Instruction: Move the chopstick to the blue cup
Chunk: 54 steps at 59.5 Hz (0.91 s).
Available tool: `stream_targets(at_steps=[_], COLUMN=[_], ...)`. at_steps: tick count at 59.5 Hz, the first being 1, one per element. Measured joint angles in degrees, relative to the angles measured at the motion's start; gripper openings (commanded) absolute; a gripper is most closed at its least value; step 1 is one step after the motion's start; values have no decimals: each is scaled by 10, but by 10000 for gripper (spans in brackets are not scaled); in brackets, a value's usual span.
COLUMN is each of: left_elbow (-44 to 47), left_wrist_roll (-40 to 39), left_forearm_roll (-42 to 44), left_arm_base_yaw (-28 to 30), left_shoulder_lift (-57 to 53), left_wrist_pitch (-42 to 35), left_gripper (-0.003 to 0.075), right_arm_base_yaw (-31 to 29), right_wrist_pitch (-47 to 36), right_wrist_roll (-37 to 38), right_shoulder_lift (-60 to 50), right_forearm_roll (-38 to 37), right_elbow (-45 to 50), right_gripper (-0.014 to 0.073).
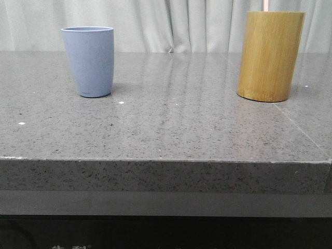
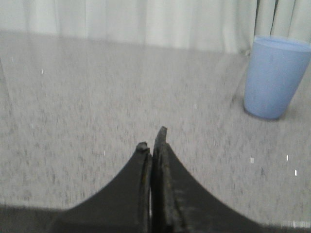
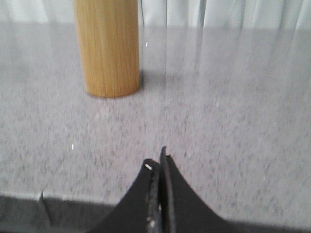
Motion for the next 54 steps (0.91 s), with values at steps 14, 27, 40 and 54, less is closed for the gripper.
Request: stream_targets(at_steps=[14,27,40,54], left_elbow=[-54,-219,-314,-328], left_wrist_roll=[0,0,0,0], left_forearm_roll=[0,29,40,40], left_arm_base_yaw=[0,0,0,0], left_shoulder_lift=[0,81,287,376], left_wrist_pitch=[-22,66,107,98], left_gripper=[-19,-19,-19,20], right_arm_base_yaw=[0,0,0,0], right_wrist_pitch=[-38,29,54,45], right_wrist_roll=[0,0,0,0], right_shoulder_lift=[0,55,204,281], right_forearm_roll=[0,13,13,13], right_elbow=[-54,-204,-277,-288], right_gripper=[-65,-65,-64,-42])
